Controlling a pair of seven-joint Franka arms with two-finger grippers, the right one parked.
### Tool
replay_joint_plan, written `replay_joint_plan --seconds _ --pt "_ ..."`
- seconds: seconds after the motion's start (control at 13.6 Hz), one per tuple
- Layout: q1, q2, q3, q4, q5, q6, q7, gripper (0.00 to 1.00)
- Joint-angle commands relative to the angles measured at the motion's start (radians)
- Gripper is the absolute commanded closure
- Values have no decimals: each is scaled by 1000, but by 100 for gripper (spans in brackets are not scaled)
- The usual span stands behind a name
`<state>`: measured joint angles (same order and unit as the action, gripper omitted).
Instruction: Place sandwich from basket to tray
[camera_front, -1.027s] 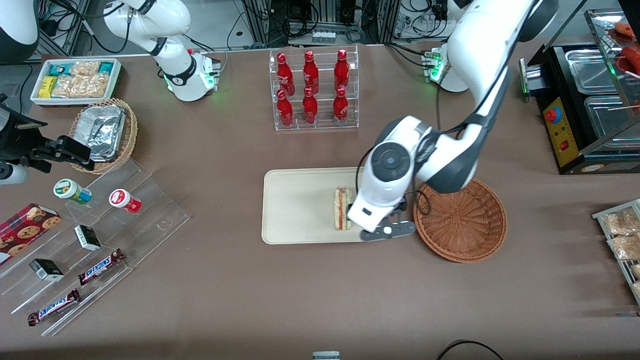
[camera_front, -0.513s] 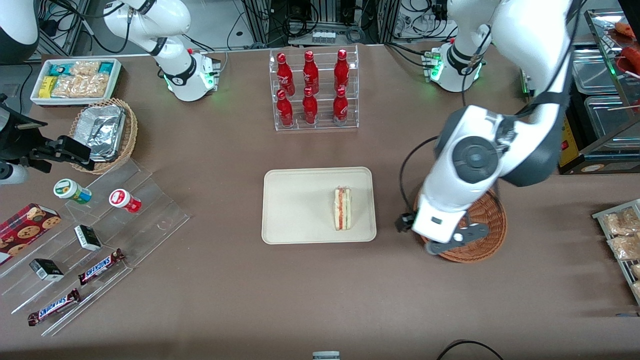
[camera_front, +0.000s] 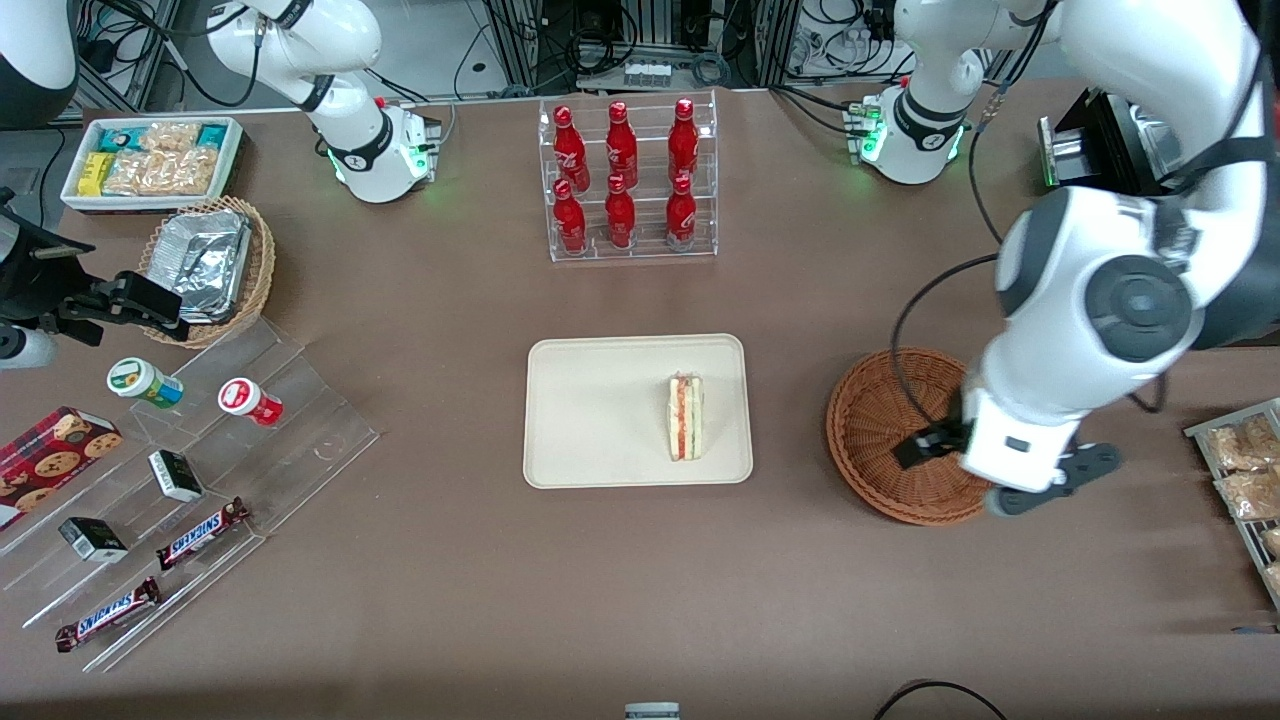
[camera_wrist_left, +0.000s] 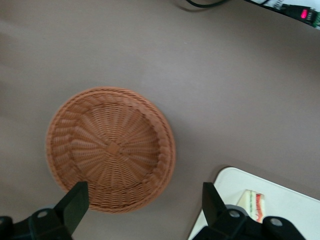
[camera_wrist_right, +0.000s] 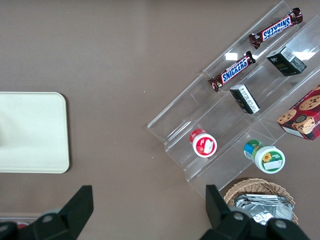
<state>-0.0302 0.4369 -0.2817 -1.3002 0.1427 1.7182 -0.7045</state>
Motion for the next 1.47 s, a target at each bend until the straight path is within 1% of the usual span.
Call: replay_joint_plan --seconds 0.0,0.15,0.22,0.29,0.44,0.73,0.88,1.03,1.17,1.39 --pt "42 -55 -8 -19 -21 -78 75 0" --pt "81 -84 -8 -21 -26 -133 132 0" --pt "96 -101 -8 -21 -47 -155 155 0" --pt "102 -118 -7 -21 -54 -184 192 0" --pt "134 -150 -8 -21 -55 -253 273 0" --pt "150 -228 -2 -36 -66 -371 388 0" --pt "148 -260 13 -47 -66 -414 428 0" --pt "129 -299 48 -73 -67 -451 470 0" --pt "99 -351 82 -123 -75 -468 484 0" --pt "76 -429 104 -209 -83 -471 485 0"
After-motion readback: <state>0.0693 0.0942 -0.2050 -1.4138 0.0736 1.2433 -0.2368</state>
